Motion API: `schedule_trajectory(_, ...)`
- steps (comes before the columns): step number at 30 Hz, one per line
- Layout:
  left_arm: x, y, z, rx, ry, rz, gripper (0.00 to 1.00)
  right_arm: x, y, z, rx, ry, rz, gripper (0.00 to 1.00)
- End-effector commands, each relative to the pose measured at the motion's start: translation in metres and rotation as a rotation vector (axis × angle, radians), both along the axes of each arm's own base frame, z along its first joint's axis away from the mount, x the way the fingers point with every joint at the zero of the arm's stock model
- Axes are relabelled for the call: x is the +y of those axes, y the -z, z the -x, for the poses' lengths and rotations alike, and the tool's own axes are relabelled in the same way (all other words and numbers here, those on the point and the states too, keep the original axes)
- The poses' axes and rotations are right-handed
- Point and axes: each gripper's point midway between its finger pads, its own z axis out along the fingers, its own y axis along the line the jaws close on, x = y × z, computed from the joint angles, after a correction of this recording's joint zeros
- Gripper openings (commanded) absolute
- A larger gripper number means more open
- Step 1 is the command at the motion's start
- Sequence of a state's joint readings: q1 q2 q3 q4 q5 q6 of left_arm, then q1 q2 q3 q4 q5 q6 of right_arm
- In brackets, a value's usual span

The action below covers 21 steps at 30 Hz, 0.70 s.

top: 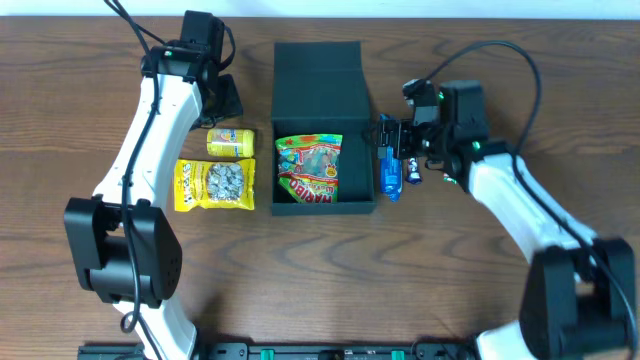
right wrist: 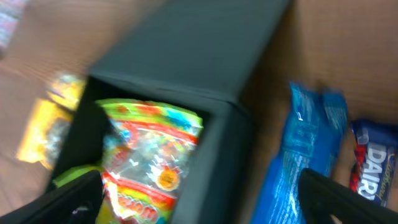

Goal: Pack container
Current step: 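Grasp the blue wrapped bar with the right gripper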

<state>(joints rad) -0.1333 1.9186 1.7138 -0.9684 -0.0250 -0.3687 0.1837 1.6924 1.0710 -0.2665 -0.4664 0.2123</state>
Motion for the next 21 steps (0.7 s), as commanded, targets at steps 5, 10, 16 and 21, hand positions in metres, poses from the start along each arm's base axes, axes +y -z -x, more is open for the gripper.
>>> schedule_trajectory(5,0.005,-0.013,-0.003,-0.031,-0.003,0.008,0.55,-0.021,0.018,-0.015,0.083,0.059,0.143,0.76)
schedule_trajectory(10,0.005,-0.014,-0.005,-0.039,-0.004,0.009,0.56,-0.014,0.036,-0.004,0.14,0.036,0.17,0.63)
schedule_trajectory(16,0.005,-0.014,-0.005,-0.042,-0.004,0.009,0.57,-0.011,0.059,0.003,0.194,0.026,0.214,0.66)
schedule_trajectory(21,0.005,-0.014,-0.005,-0.042,-0.003,0.01,0.57,-0.018,0.078,0.009,0.231,0.024,0.29,0.69)
